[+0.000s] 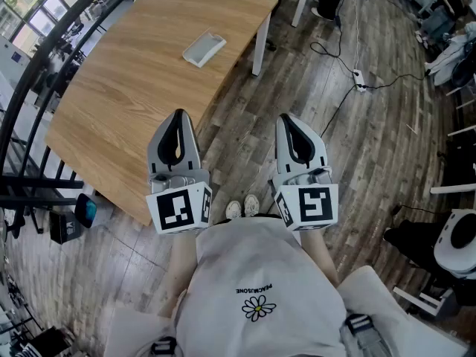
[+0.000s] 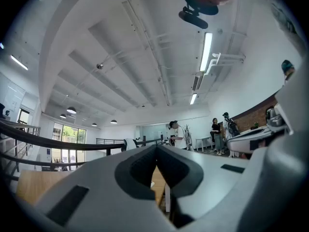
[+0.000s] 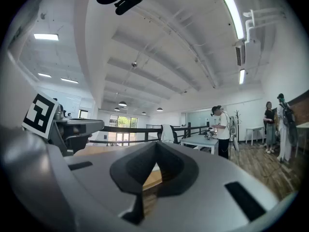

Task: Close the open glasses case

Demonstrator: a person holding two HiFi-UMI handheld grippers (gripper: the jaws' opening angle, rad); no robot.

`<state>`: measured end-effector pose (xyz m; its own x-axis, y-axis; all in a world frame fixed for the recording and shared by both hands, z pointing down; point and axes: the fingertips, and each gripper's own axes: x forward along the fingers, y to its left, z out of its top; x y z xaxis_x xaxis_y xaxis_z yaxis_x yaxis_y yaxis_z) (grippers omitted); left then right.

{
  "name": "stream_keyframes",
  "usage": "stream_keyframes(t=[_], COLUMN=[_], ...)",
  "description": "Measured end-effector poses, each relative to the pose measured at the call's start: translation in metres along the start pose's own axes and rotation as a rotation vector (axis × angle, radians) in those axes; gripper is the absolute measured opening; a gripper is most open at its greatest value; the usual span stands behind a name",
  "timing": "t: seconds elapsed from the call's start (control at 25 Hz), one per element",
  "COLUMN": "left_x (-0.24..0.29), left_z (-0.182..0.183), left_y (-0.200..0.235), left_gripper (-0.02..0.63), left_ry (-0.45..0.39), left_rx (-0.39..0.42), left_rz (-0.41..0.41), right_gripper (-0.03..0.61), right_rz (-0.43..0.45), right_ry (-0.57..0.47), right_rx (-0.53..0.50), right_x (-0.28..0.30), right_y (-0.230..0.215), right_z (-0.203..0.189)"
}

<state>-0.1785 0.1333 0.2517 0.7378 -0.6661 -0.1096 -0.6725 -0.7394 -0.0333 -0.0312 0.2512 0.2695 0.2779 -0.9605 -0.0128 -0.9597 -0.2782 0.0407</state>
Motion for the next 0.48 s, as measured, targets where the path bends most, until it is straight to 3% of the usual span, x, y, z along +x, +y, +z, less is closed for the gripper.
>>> stream_keyframes(t=[0.48], left_x=[0.0079], left_z=[0.0012], left_y=[-0.0109], left_gripper=[0.017], left_ry=[-0.002], left_rx=[0.026], left_rz=[0.01], right_gripper=[0.006], right_rz=[0.029], right_ry=[0.004], right_rx=[0.012], right_x=[0.0047], right_y=[-0.0102], right_z=[-0.0036])
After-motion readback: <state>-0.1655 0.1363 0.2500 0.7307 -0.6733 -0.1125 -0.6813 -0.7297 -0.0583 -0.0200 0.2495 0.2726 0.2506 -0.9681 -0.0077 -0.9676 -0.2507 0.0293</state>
